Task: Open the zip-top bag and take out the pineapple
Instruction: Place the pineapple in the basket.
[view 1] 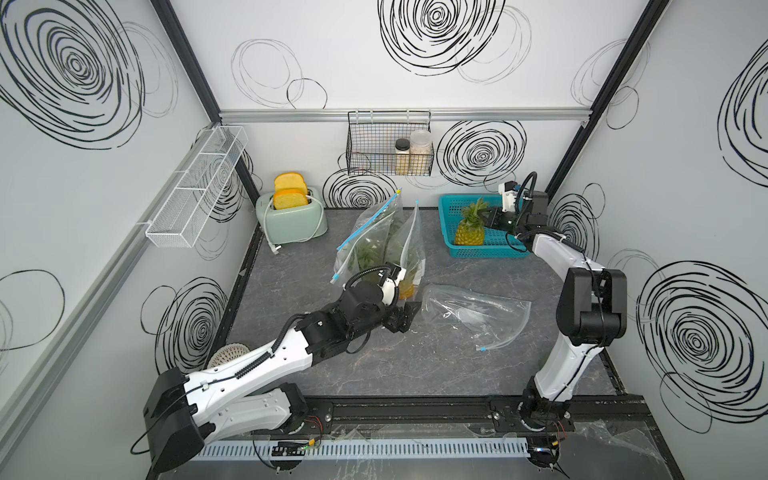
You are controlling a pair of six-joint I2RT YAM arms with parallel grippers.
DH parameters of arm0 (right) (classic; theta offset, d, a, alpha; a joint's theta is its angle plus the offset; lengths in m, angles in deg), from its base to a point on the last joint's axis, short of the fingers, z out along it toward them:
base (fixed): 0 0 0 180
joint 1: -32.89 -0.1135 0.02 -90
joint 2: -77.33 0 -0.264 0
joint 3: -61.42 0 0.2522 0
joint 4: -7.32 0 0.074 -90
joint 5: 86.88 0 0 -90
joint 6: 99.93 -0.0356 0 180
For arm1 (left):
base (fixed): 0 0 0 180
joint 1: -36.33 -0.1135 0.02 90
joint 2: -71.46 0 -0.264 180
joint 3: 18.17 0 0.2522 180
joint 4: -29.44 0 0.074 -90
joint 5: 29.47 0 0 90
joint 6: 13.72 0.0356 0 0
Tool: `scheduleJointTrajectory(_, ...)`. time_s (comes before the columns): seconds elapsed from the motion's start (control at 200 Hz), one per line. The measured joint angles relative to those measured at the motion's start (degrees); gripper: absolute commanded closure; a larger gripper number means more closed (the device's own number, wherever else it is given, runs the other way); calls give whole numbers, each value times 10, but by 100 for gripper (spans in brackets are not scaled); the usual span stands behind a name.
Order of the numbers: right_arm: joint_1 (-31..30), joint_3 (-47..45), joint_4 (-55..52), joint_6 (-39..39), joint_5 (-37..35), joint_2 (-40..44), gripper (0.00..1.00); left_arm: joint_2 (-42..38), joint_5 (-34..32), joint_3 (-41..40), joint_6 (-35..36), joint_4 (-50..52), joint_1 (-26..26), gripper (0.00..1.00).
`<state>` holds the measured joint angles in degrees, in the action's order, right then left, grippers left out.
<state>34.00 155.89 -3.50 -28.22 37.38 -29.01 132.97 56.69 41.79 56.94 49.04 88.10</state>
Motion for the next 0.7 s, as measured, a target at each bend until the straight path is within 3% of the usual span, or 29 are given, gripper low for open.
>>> scheduleJointTrajectory(0.48,-5,-3,43,-45,22,0,100,0,0,-2,0,-1,-1,18)
scheduleJointTrajectory(0.7,-6,-45,73,-55,21,0,100,0,0,-9,0,0,-1,18)
